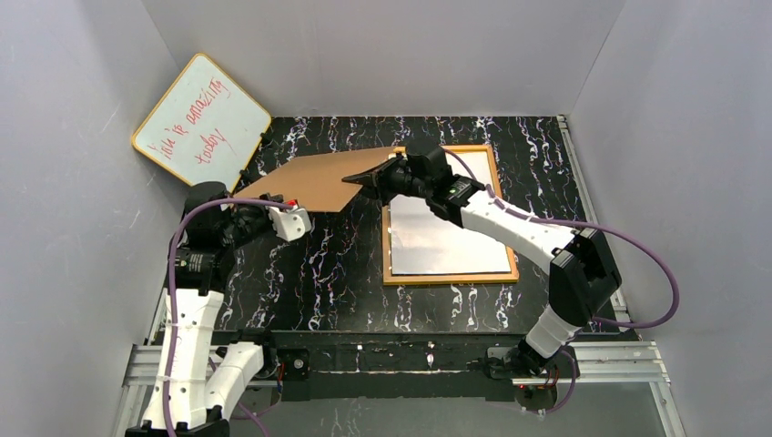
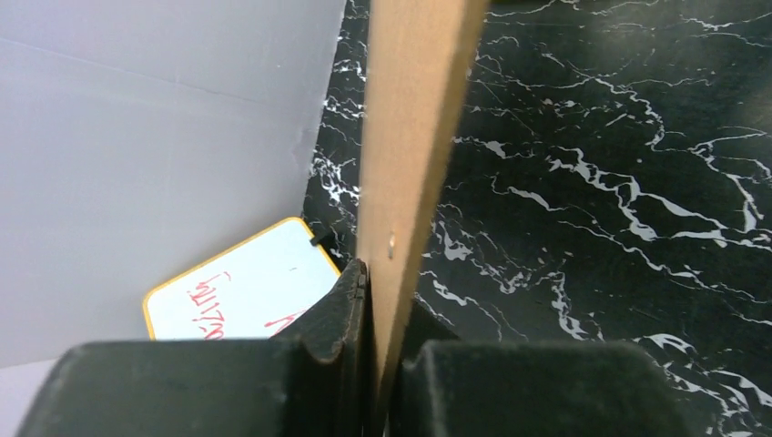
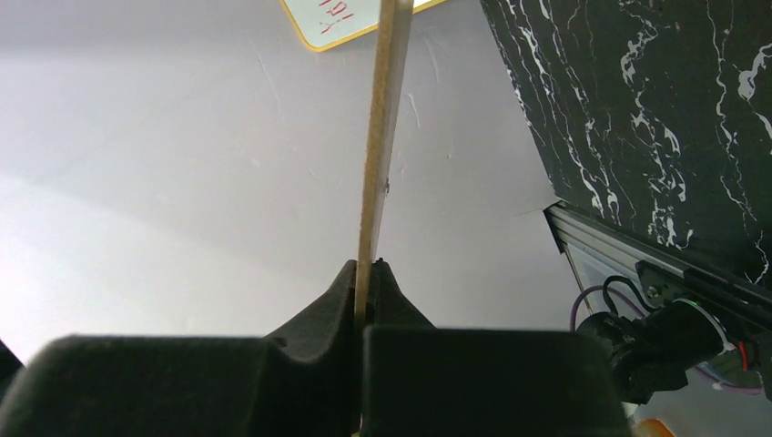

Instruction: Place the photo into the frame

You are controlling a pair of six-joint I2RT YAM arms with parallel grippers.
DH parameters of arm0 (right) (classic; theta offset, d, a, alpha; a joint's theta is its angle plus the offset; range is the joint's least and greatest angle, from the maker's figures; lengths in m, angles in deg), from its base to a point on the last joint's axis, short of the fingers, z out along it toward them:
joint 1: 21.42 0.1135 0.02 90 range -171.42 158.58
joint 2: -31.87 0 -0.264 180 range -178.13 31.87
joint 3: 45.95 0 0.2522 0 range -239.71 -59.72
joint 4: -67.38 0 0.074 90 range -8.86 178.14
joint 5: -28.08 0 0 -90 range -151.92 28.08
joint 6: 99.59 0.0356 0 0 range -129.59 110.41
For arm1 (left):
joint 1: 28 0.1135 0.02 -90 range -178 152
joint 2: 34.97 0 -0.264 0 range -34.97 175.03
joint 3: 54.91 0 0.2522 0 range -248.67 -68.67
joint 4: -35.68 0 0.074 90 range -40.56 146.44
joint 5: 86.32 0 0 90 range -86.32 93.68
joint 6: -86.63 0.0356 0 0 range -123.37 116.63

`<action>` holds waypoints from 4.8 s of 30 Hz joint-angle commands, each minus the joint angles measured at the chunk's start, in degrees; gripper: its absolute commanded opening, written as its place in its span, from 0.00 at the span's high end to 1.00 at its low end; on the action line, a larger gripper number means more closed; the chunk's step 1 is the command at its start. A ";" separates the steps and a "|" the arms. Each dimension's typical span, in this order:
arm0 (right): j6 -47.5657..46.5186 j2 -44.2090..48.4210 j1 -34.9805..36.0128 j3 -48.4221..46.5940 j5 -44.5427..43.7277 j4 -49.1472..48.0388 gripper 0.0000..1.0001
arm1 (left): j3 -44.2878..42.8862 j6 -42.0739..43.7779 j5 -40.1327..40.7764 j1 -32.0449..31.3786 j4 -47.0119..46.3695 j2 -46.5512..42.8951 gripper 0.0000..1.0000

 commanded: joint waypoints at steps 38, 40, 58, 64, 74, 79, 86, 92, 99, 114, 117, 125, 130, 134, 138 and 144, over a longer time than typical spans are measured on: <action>-123.85 15.09 -4.84 -1.01 31.11 7.91 0.15 | -32.75 6.21 -14.12 0.29 33.50 16.73 1.00; -124.52 13.86 -3.63 -1.33 29.80 7.98 0.19 | -32.74 6.47 -14.05 0.27 33.51 16.82 1.00; -103.13 12.73 -3.25 1.29 11.44 -14.54 0.99 | -25.63 -37.50 -0.25 0.31 -12.54 13.28 0.02; -73.89 7.99 -14.71 -10.03 14.51 -6.92 0.99 | -27.49 -42.58 6.15 0.32 -11.80 15.86 0.02; -63.22 7.29 -38.69 -21.02 29.33 20.50 0.99 | -16.67 -49.03 3.22 0.25 -8.18 19.70 0.02; -54.58 18.68 -56.70 -7.74 36.55 14.34 0.99 | -10.26 -57.80 3.04 -7.16 -10.70 26.73 0.02; -59.39 21.91 -61.60 -4.67 38.69 20.25 0.99 | -11.08 -65.96 12.14 -20.67 -18.28 45.23 0.10; -63.90 18.76 -62.55 -5.24 42.39 25.26 0.99 | -15.71 -70.60 13.27 -23.26 -24.01 59.00 0.23; -69.47 16.76 -62.80 -6.31 39.88 30.89 0.99 | -18.83 -76.35 13.47 -24.81 -28.80 67.17 0.36; -73.55 15.14 -62.81 -3.97 38.08 33.85 0.99 | -17.96 -77.04 11.12 -25.69 -32.33 72.31 0.54; -73.91 14.88 -62.81 -3.73 38.32 33.86 0.99 | -17.54 -74.10 13.71 -25.69 -30.67 71.97 0.59; -74.75 13.26 -61.25 0.72 39.68 31.90 0.99 | -15.55 -65.85 20.43 -25.69 -28.00 70.98 0.64; -77.98 10.62 -55.99 1.82 36.46 32.31 0.99 | -15.24 -62.06 24.01 -25.45 -26.62 71.61 0.65; -78.42 7.16 -54.87 0.50 38.68 31.88 0.99 | -14.74 -59.56 24.79 -24.20 -26.63 71.58 0.66; -78.13 3.95 -54.01 -1.45 40.63 30.80 0.99 | -14.30 -56.01 25.11 -22.05 -26.09 70.81 0.66; -73.83 -3.07 -53.31 -3.12 46.12 24.82 0.99 | -15.82 -55.80 19.06 -17.08 -22.96 66.17 0.53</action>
